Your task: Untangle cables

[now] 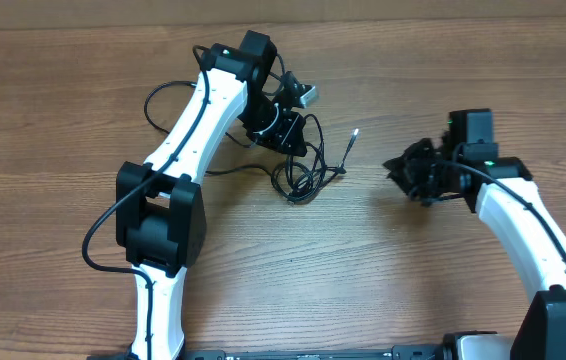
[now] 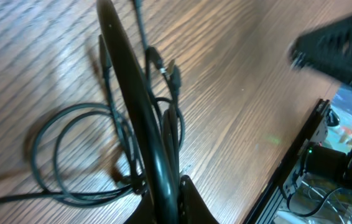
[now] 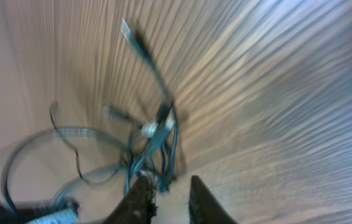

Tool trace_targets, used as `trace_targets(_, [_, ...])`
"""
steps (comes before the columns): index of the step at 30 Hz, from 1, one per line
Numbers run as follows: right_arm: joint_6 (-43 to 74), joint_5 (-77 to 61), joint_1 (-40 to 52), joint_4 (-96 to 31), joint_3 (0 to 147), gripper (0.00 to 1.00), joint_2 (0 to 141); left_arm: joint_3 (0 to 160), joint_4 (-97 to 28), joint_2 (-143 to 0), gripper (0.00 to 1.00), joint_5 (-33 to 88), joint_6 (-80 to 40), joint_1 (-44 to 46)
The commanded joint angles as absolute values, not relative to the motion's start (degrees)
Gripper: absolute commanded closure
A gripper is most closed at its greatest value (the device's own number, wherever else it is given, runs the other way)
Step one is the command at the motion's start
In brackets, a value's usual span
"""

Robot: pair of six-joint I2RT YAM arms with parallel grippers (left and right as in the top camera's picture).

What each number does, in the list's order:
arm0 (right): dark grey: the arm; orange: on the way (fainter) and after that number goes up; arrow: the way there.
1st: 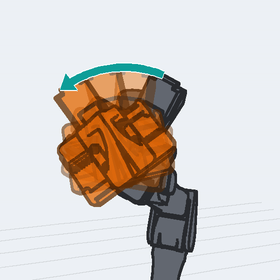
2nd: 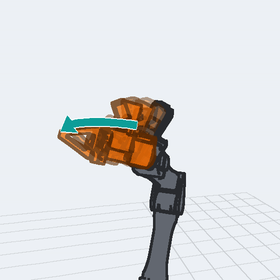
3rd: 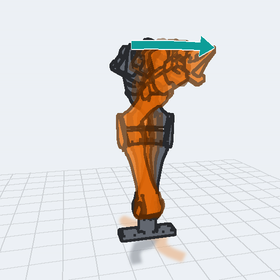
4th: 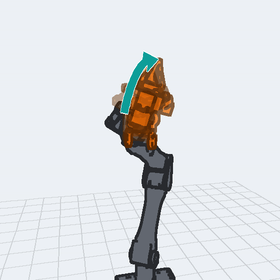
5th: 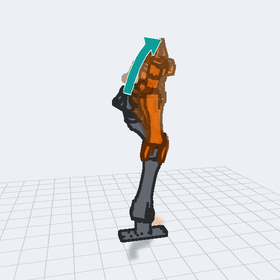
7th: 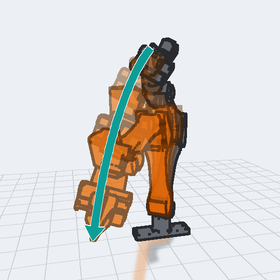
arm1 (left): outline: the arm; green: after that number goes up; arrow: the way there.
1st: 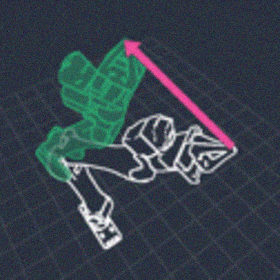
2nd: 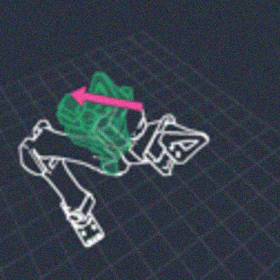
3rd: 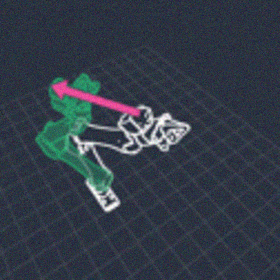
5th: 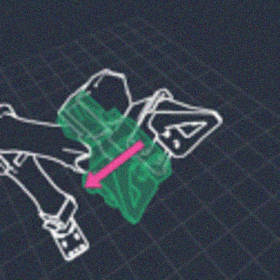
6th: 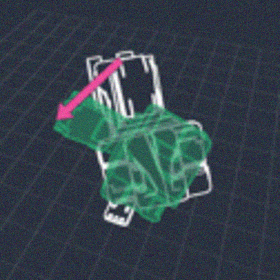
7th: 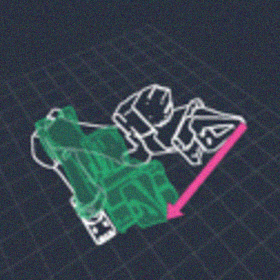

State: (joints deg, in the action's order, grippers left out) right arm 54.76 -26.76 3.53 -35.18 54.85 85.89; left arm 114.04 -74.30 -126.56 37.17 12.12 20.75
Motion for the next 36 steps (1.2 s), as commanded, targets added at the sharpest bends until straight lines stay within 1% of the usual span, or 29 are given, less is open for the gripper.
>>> trace_targets(1, [50.63,-29.54,8.21,-35.18,55.72,0.78,86.13,115.28,-74.08,-126.21,0.96,39.0,11.77,23.03])
trace_targets(3, [50.7,-29.41,10.68,-35.2,55.72,0.77,86.13,115.28,-74.11,-126.21,0.96,39.03,11.77,24.14])
trace_targets(6, [51.29,-28.34,13.78,-34.98,55.72,0.73,86.13,115.28,-74.04,-126.21,0.96,39.24,11.79,25.71])
trace_targets(12, [55.79,-26.46,17.17,-33.65,55.72,0.72,86.17,115.28,-72.75,-126.21,0.96,42.57,12.23,27.81])
trace_targets(16, [56.86,-26.39,17.8,-32.58,55.72,0.72,86.17,115.28,-72.31,-126.21,0.96,45.84,12.78,27.94])
trace_targets(19, [57.47,-26.44,17.78,-31.92,55.72,0.72,86.17,115.28,-71.88,-126.21,0.96,51.05,14.72,27.94])
trace_targets(31, [64.75,-23.59,17.78,-29.04,55.72,0.72,86.17,115.28,-71.29,-126.21,0.96,55.99,15.22,27.81])
trace_targets(36, [64.77,-22.55,17.78,-28.82,55.72,0.72,86.17,115.28,-70.87,-126.21,0.96,63.4,17.21,27.55])
